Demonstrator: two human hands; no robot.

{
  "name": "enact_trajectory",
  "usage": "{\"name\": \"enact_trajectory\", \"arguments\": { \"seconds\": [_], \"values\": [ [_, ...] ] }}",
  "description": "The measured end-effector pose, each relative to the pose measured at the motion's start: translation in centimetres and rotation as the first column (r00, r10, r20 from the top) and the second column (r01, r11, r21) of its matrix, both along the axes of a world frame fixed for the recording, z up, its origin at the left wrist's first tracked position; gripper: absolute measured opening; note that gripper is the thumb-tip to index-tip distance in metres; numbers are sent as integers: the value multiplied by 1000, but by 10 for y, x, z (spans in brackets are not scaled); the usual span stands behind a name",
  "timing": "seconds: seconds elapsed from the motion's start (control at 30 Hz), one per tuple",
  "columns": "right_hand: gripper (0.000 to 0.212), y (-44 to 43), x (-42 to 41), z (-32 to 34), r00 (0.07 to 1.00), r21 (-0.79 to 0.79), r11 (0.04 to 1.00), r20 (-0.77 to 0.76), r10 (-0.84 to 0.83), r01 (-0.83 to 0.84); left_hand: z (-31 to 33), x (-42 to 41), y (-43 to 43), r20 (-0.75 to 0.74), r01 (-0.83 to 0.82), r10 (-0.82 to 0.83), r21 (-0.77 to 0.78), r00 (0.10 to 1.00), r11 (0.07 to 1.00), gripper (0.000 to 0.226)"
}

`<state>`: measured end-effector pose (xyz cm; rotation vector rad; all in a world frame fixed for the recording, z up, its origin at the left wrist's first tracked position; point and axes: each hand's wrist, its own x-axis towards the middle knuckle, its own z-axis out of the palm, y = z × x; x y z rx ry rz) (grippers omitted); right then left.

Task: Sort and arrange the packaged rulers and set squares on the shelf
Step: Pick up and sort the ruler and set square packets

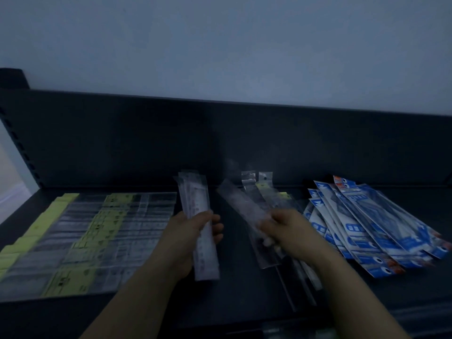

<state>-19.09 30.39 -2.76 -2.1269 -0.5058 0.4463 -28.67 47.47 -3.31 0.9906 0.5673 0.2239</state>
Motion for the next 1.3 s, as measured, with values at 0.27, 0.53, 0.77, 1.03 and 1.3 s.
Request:
{"name": "enact_trajectory", "arguments": {
  "seconds": [0.27,0.53,0.77,1.03,1.3],
  "values": [
    [15,-58,10,21,945,254,957,-254,207,-142,9,-1,9,16,181,-181,-120,983,976,36],
    [24,-12,2,14,973,493,865,-229,24,95,12,-18,-14,-74,535,-531,53,844,843,24],
    [55,5,-9,-11,931,-372,915,365,-14,160,-1,-14,5,-57,140,-138,36,989,989,14],
    [28,18,-5,-9,955,-482,863,297,-4,153,-4,-23,10,-33,145,-145,-27,989,989,17],
    [15,12,-31,8,995,198,976,-60,-76,86,-5,-21,5,30,148,-147,-56,989,987,22]
  ]
}}
